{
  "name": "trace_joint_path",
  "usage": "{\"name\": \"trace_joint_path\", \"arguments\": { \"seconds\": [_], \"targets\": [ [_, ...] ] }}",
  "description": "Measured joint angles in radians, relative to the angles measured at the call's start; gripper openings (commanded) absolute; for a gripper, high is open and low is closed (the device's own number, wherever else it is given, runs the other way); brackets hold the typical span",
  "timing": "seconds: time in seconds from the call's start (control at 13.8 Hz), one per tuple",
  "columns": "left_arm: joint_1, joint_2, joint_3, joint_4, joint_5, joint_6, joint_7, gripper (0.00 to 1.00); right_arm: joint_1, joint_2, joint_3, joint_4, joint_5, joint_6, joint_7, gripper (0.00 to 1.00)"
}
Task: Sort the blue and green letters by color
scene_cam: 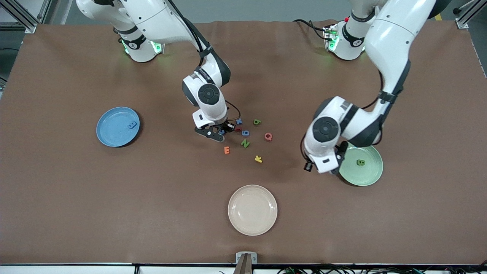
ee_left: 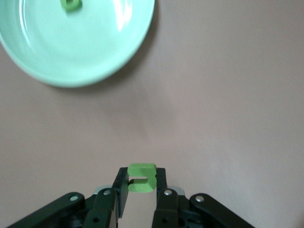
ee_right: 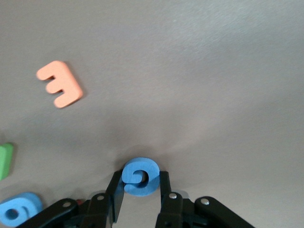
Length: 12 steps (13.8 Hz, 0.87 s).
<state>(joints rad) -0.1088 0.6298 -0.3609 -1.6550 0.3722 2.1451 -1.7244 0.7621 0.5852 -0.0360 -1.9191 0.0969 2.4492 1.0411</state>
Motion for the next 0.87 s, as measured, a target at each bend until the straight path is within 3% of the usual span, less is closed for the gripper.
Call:
{"name": "trace_joint_path", "arguments": {
  "seconds": [0.22,0.36,0.58,0.87],
  "targets": [
    [0.108,-0.002,-0.015,-0.004,0.0,0.0,0.139,0.0,-0.056,-0.04,-0.025,0.002,-0.001,-0.126,-0.125,0.0],
    [0.205,-0.01,-0.062,-0.017,0.0,0.0,0.235,0.0,-0.129,-0.09,-0.035,-0.011,-0.011,-0.202,-0.251,0.0],
    [0.386,-0.03,-0.16,-0.067,0.0,-0.001,0.395,0.0,-0.255,-0.173,-0.046,-0.101,-0.059,-0.227,-0.454,0.0],
    [0.493,-0.036,-0.187,-0.121,0.0,0.003,0.551,0.0,-0.398,-0.279,-0.048,-0.229,-0.121,-0.225,-0.669,0.0]
  ]
}}
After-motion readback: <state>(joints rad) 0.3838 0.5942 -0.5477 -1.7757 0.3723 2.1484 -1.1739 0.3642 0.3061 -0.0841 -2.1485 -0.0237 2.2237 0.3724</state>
